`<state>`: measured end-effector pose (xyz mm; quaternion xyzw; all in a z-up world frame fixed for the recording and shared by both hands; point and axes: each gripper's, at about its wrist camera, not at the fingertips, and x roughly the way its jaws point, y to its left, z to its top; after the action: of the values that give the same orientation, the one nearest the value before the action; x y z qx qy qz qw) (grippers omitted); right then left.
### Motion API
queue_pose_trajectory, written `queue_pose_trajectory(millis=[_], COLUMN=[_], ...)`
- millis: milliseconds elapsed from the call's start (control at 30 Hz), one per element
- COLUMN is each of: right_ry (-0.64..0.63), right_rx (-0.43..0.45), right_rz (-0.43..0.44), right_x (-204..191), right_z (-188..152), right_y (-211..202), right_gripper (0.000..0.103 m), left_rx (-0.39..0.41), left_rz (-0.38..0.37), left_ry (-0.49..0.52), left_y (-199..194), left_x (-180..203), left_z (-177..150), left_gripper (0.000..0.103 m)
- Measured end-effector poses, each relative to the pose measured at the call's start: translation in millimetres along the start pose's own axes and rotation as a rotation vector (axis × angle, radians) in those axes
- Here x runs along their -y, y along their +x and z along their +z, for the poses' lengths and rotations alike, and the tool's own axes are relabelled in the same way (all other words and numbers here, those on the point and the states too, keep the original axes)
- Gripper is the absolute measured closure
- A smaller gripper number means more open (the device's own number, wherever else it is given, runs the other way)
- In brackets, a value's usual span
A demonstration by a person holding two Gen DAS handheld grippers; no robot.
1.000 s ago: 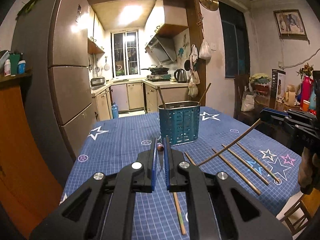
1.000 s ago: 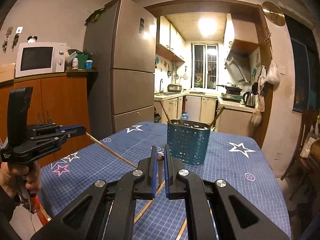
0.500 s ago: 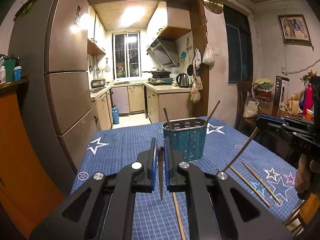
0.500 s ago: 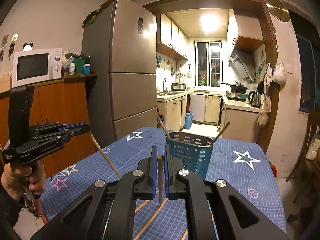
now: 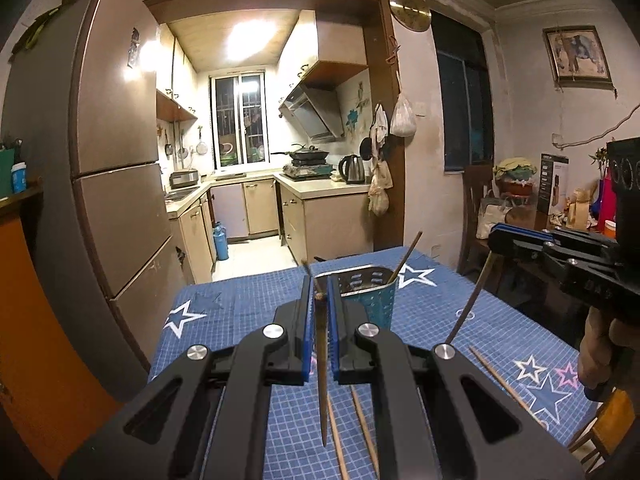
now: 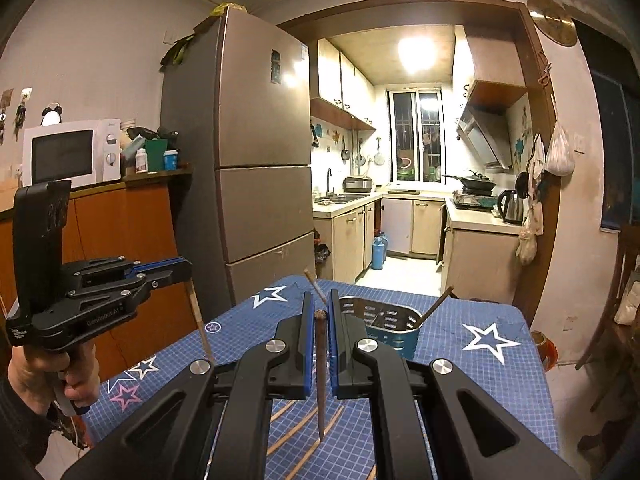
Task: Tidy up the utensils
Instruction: 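Lift both held chopsticks and carry them above the utensil holder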
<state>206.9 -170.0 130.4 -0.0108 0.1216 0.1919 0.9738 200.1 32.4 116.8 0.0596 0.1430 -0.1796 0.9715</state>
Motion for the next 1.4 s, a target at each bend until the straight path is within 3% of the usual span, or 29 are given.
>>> queue_pose_trajectory(millis=[867,1400], right_ry=[-0.005,0.016], right_rx=[0.039,0.045], right_rz=[-0.078,-0.113], right_x=[53,85], right_z=[106,155], right_y=[11,57], right_gripper=[0.096,0.096], left_rx=[0.081,0.155], left_rz=[-0.042,-0.034], left_ry=[-0.010,-0.061], left_y=[25,64], left_x=[23,6], left_z=[109,151], left_gripper=[0.098,0.098])
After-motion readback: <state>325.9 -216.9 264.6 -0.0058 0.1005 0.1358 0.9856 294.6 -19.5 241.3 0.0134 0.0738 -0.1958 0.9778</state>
